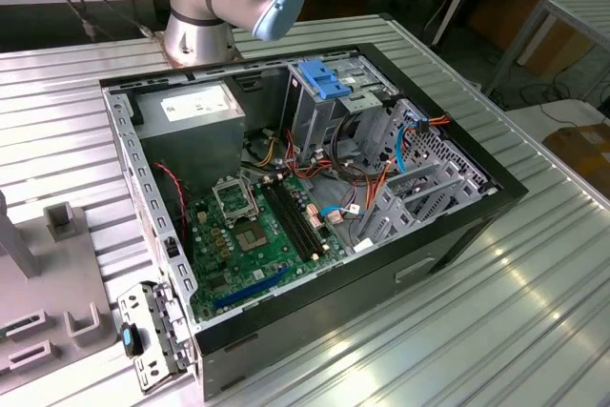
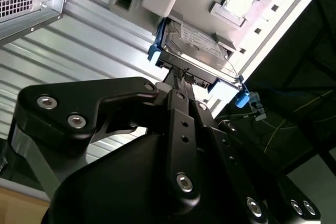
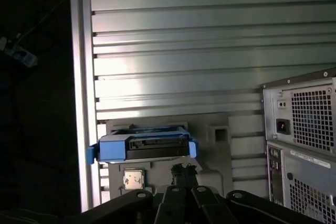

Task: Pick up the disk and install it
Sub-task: 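Reach for the disk, then pick up the disk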

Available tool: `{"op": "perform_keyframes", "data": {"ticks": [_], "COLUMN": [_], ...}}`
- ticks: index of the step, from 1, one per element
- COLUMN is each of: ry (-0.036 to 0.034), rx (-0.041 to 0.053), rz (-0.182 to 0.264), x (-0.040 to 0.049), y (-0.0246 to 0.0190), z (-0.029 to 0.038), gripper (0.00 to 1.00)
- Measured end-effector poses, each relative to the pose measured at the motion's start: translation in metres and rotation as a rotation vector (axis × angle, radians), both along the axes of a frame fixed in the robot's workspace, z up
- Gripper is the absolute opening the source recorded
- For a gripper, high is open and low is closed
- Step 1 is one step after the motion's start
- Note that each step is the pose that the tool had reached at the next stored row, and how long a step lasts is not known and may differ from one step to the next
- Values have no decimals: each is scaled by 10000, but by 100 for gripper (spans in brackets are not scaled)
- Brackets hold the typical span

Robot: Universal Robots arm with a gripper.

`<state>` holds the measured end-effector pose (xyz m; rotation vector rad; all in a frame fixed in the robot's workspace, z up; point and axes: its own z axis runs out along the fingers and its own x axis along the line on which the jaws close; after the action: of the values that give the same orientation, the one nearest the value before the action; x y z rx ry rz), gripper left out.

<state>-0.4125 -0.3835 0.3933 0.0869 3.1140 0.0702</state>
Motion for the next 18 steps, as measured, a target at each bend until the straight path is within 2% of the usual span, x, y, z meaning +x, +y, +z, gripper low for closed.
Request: {"op": "perform_keyframes", "data": {"ticks": [3,6,7,18], "ry": [-1,1,-2,0], "rx": [4,3,4,4], "rz": [34,34,34,40], "x": [-154,-462,-486,-486], "y": [0,0,0,0], "z": [0,0,-1,0], "gripper": [11,11,11,11]}}
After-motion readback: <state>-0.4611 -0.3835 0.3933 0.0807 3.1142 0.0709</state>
